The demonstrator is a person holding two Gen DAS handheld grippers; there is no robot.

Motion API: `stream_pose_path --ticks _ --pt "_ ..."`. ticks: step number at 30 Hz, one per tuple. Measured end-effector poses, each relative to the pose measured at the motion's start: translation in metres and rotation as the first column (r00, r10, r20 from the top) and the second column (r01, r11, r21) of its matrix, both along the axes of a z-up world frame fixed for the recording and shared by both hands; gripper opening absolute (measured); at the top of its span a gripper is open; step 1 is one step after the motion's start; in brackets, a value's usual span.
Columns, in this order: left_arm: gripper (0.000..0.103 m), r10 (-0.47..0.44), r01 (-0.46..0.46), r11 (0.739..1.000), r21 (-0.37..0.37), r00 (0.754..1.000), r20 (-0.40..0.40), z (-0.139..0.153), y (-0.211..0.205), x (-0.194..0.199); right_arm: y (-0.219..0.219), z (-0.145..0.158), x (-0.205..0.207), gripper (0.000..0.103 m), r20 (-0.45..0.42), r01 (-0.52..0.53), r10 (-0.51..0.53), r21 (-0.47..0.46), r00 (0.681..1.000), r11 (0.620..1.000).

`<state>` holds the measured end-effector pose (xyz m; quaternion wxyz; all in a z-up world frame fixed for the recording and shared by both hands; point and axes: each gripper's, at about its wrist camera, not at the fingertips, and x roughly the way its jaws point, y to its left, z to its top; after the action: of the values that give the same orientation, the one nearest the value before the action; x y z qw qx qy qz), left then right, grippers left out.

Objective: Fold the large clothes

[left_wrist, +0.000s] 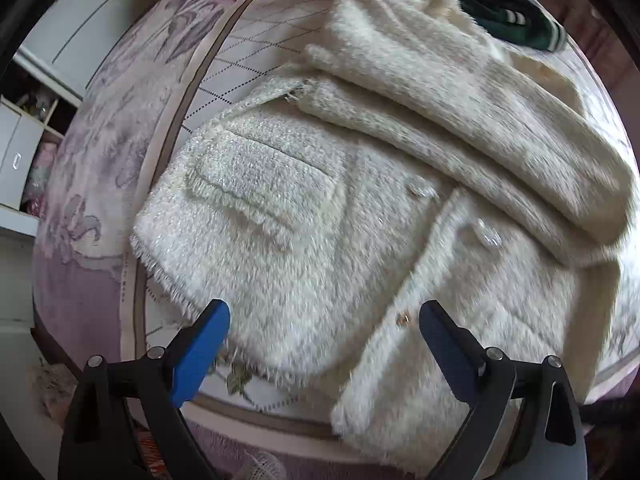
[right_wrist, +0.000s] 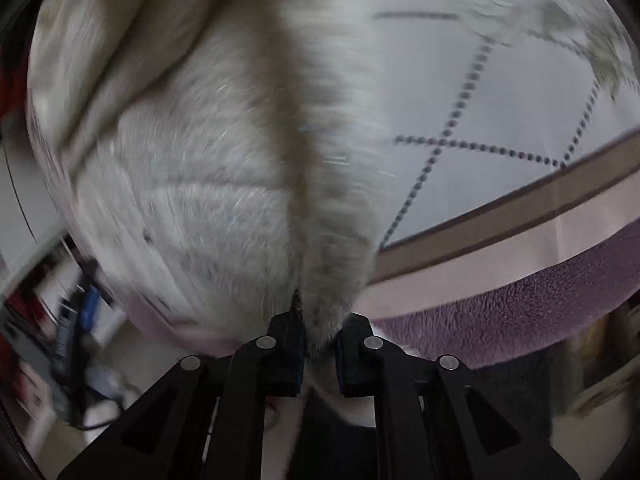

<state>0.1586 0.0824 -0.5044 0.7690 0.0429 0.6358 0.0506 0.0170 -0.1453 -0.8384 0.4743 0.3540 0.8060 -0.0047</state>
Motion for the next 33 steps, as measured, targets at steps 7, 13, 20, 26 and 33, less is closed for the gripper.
stream_pose_path --ticks 7,13,20,26,33 --pt "0.098 -0.082 0.081 0.990 0.114 0.997 0.008 0.018 -0.071 -0.050 -0.064 0.047 0.046 0.060 0.140 -0.132 0.158 -0.179 0.977 0.975" --pt "0.098 -0.289 0.292 0.914 0.281 0.956 -0.050 0.015 -0.188 -0.118 -0.116 0.058 0.093 0.060 0.169 -0.225 0.267 -0.231 0.949 0.947" --pt "0.098 -0.484 0.531 0.731 0.430 0.846 -0.222 -0.052 -0.271 -0.152 -0.199 0.057 0.107 0.060 0.185 -0.286 0.341 -0.272 0.922 0.919" --pt "0.075 -0.335 0.442 0.744 0.501 0.896 -0.292 -0.091 -0.239 -0.114 -0.219 0.035 0.115 0.060 0.233 -0.263 0.312 -0.216 0.921 0.940" --pt "0.006 -0.239 0.294 0.879 0.376 0.953 -0.187 -0.046 -0.214 -0.088 -0.224 0.015 0.153 0.085 0.454 -0.121 0.070 0.083 0.888 0.989"
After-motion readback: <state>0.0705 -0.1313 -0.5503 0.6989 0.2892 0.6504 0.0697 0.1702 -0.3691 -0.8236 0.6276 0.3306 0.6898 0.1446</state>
